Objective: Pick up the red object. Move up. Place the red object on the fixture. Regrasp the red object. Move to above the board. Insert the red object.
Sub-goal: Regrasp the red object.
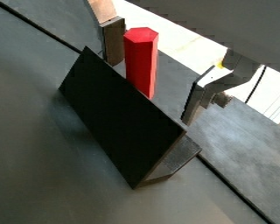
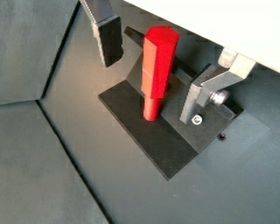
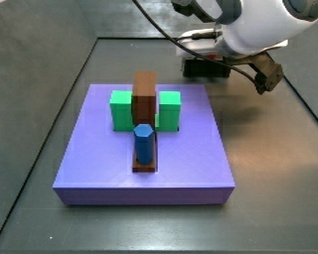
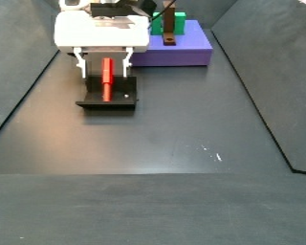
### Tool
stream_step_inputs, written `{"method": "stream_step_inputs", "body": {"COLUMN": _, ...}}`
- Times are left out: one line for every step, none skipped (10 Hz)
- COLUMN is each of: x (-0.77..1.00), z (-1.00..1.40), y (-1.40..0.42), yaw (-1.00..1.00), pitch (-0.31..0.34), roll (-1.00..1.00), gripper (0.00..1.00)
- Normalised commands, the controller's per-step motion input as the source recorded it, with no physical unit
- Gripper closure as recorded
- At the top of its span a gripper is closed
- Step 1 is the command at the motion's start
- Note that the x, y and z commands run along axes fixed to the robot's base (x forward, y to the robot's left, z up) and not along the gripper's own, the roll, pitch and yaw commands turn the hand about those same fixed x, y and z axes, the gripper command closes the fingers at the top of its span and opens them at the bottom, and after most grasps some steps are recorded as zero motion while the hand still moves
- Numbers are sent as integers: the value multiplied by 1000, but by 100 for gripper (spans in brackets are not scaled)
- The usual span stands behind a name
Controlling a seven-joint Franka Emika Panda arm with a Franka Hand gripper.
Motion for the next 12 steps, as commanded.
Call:
{"method": "stream_step_inputs", "body": {"x": -9, "z": 0, "y": -106, "yaw": 0, "pitch": 0, "roll": 71, "gripper": 0}}
{"method": "stream_step_inputs", "body": {"x": 0, "z": 0, "y": -151, "yaw": 0, "pitch": 0, "roll": 120, "gripper": 0}}
{"method": "stream_step_inputs", "body": {"x": 0, "z": 0, "y": -157, "yaw": 0, "pitch": 0, "roll": 83, "gripper": 0}}
{"method": "stream_step_inputs", "body": {"x": 0, "z": 17, "y": -151, "yaw": 0, "pitch": 0, "roll": 49, "gripper": 0}}
{"method": "stream_step_inputs", "body": {"x": 0, "z": 3, "y": -169, "yaw": 0, "pitch": 0, "roll": 51, "gripper": 0}}
{"method": "stream_step_inputs", "body": {"x": 0, "z": 6, "y": -191, "yaw": 0, "pitch": 0, "roll": 49, "gripper": 0}}
{"method": "stream_step_inputs", "body": {"x": 0, "z": 17, "y": -243, "yaw": 14, "pitch": 0, "roll": 89, "gripper": 0}}
{"method": "stream_step_inputs", "body": {"x": 0, "z": 0, "y": -131, "yaw": 0, "pitch": 0, "roll": 91, "gripper": 0}}
{"method": "stream_step_inputs", "body": {"x": 0, "z": 0, "y": 0, "yaw": 0, "pitch": 0, "roll": 0, "gripper": 0}}
{"method": "stream_step_inputs", "body": {"x": 0, "z": 0, "y": 0, "yaw": 0, "pitch": 0, "roll": 0, "gripper": 100}}
{"method": "stream_step_inputs", "body": {"x": 0, "z": 0, "y": 0, "yaw": 0, "pitch": 0, "roll": 0, "gripper": 100}}
{"method": "stream_step_inputs", "body": {"x": 0, "z": 0, "y": 0, "yaw": 0, "pitch": 0, "roll": 0, "gripper": 100}}
